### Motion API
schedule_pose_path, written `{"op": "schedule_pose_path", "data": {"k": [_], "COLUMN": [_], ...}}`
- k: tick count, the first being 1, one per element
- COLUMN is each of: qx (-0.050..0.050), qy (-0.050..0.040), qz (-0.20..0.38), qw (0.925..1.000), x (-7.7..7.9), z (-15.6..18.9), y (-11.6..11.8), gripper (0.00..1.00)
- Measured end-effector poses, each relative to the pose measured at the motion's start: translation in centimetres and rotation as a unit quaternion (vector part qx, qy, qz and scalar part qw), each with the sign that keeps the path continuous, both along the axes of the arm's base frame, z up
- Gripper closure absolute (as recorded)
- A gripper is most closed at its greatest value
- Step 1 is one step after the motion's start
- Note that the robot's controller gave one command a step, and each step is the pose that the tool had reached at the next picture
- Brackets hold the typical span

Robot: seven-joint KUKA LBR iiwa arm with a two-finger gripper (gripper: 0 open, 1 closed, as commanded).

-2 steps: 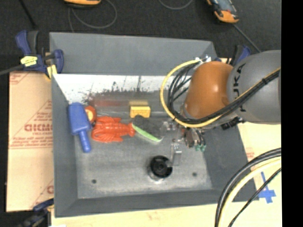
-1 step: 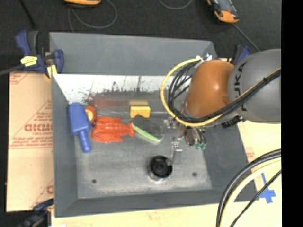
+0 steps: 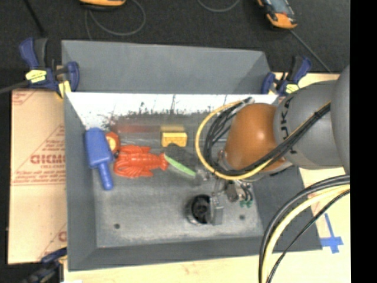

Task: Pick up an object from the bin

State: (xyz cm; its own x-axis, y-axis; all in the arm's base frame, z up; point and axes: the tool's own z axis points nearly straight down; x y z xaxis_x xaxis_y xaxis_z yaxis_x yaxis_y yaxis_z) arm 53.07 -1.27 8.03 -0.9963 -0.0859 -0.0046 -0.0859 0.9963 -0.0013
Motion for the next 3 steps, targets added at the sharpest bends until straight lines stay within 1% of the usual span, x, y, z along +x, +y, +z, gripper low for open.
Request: {"op": "schedule_pose_path", "data": {"k": [1, 2, 3], "qx": [0.001, 0.001, 0.001], "qy": [0.0033, -0.0008, 0.0004], "qz": [-0.002, -0.01, -0.003], "qw": [1.0, 0.9999, 1.0], "x": [-0.7, -0.7, -2.0], "z": [3.6, 6.4, -0.6], "y": [0.3, 0.7, 0.4], "gripper": [0.0, 0.0, 0.0]}}
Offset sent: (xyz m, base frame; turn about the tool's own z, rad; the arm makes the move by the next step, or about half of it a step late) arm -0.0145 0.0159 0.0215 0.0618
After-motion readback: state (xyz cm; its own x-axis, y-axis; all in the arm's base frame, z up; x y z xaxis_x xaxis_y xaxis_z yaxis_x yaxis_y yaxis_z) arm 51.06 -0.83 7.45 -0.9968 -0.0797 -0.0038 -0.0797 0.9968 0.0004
